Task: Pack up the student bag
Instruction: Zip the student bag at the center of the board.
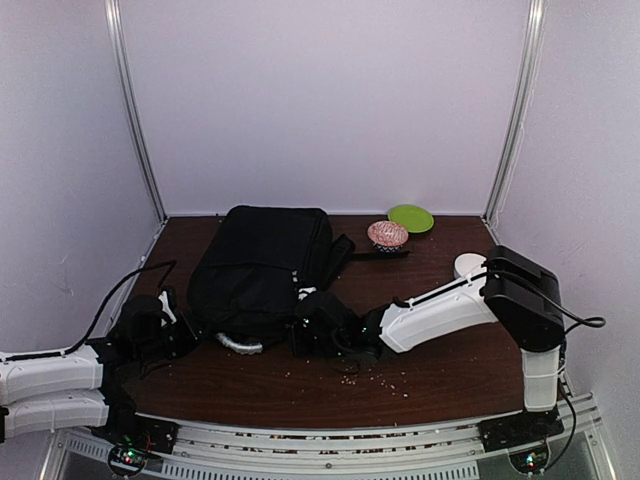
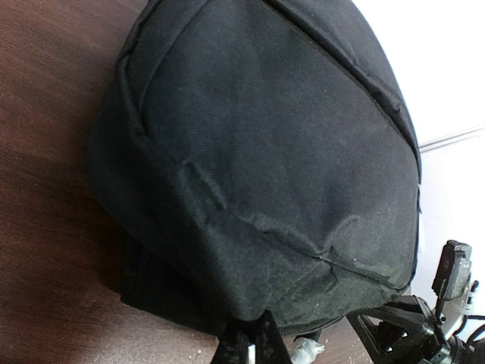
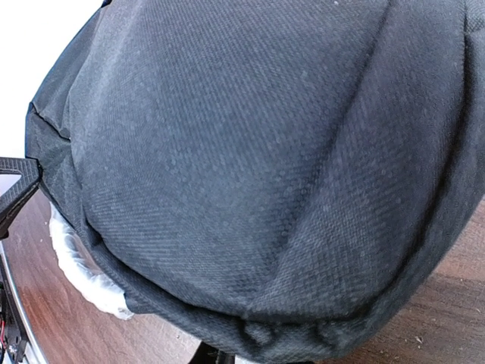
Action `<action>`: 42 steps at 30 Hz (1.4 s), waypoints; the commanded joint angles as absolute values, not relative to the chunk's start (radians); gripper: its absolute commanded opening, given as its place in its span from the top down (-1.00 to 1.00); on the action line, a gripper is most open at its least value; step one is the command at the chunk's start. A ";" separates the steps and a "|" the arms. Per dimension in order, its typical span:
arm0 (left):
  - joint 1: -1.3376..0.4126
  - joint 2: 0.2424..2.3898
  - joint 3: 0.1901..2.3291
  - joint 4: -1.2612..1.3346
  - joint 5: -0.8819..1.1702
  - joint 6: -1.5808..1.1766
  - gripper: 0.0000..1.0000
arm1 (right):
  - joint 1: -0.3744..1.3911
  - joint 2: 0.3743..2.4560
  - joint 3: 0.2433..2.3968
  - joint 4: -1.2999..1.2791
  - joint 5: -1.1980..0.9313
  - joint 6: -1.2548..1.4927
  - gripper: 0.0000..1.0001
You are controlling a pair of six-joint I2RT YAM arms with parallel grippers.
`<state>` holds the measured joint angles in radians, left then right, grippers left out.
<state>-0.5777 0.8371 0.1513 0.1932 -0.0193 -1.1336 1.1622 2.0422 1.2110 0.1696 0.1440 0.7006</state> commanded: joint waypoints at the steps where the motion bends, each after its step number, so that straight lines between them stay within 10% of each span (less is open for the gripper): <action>1: -0.585 0.844 0.156 0.205 0.000 -1.109 1.00 | 1.174 2.065 1.221 0.113 0.172 0.681 0.71; 9: -0.585 0.843 0.164 0.195 0.002 -1.104 1.00 | 1.174 2.064 1.235 0.098 0.180 0.671 1.00; 27: -0.585 0.851 0.167 0.168 0.014 -1.090 1.00 | 1.179 2.042 1.219 0.094 0.183 0.670 1.00; 37: -0.706 0.646 0.187 -0.163 -0.087 -1.134 -0.46 | 1.187 2.046 1.242 0.083 0.185 0.667 1.00; 42: -0.784 0.504 0.185 -0.256 -0.133 -1.209 -0.87 | 1.186 2.056 1.249 0.087 0.183 0.674 1.00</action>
